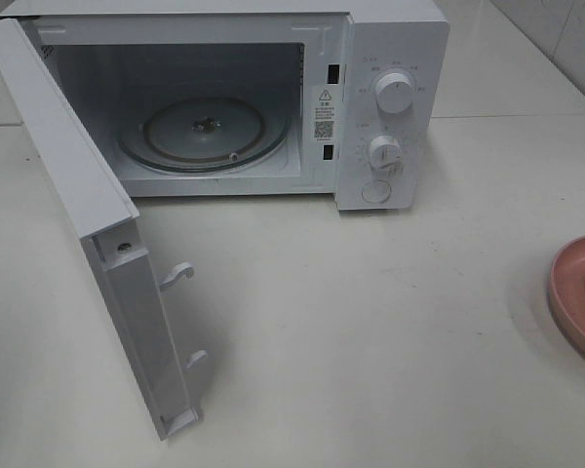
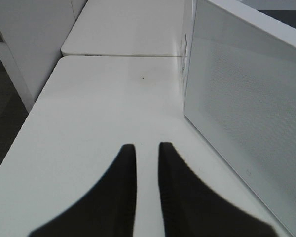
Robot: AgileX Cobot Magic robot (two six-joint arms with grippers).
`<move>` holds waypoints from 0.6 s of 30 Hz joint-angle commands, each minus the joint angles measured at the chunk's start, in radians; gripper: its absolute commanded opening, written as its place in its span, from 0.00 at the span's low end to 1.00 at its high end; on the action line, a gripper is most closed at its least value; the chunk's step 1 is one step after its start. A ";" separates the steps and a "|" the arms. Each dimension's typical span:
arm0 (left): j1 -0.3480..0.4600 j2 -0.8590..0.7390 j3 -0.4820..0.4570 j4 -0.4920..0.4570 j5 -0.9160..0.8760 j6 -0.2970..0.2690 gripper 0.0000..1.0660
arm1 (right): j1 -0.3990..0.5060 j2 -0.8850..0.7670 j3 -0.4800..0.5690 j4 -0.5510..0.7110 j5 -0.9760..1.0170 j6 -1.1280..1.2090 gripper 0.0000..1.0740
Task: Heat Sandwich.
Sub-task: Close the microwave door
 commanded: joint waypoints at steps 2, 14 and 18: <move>0.003 0.049 0.045 0.005 -0.144 0.001 0.00 | -0.008 -0.028 0.002 0.003 0.001 -0.015 0.71; 0.003 0.296 0.238 0.004 -0.730 0.001 0.00 | -0.008 -0.028 0.002 0.003 0.001 -0.015 0.71; 0.003 0.396 0.284 0.016 -0.900 0.001 0.00 | -0.008 -0.028 0.002 0.003 0.001 -0.015 0.71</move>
